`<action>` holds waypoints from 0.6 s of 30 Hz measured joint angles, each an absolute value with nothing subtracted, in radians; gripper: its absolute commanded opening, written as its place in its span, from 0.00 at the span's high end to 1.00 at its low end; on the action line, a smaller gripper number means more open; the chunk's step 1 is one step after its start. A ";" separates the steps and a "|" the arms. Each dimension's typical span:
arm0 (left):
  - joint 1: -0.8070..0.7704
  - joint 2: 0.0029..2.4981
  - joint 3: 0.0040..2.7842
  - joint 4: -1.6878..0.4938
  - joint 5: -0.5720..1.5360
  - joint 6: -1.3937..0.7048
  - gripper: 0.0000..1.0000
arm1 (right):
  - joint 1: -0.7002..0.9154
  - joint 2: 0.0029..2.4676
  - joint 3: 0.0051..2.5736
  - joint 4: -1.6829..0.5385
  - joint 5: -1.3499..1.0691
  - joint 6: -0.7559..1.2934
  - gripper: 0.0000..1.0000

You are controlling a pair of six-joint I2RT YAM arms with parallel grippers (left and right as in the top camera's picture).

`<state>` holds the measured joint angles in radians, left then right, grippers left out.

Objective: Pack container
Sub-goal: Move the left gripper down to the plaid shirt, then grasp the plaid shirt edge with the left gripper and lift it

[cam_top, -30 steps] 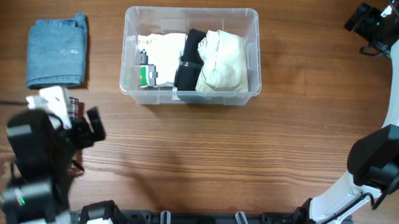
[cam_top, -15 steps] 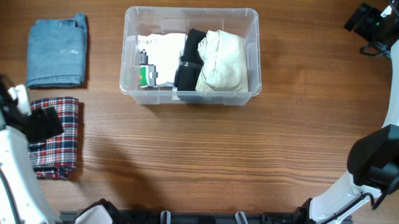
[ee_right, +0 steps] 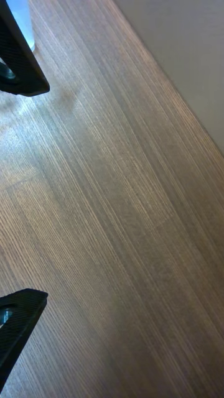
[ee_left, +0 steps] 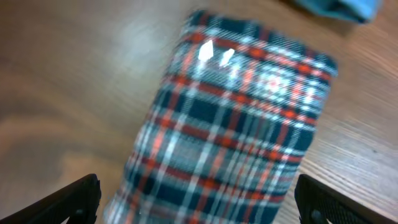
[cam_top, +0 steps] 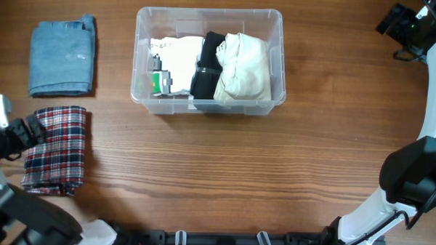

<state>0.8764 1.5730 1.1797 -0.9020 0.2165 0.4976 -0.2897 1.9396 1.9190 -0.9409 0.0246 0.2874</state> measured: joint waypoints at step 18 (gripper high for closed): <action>0.878 1.778 1.180 -0.879 0.233 0.784 0.00 | -0.290 1.940 1.919 -0.941 0.027 0.287 0.00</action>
<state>0.8783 1.7782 1.1797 -0.8795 0.2325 0.7837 -0.2897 1.9396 1.9190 -0.9409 0.0269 0.2874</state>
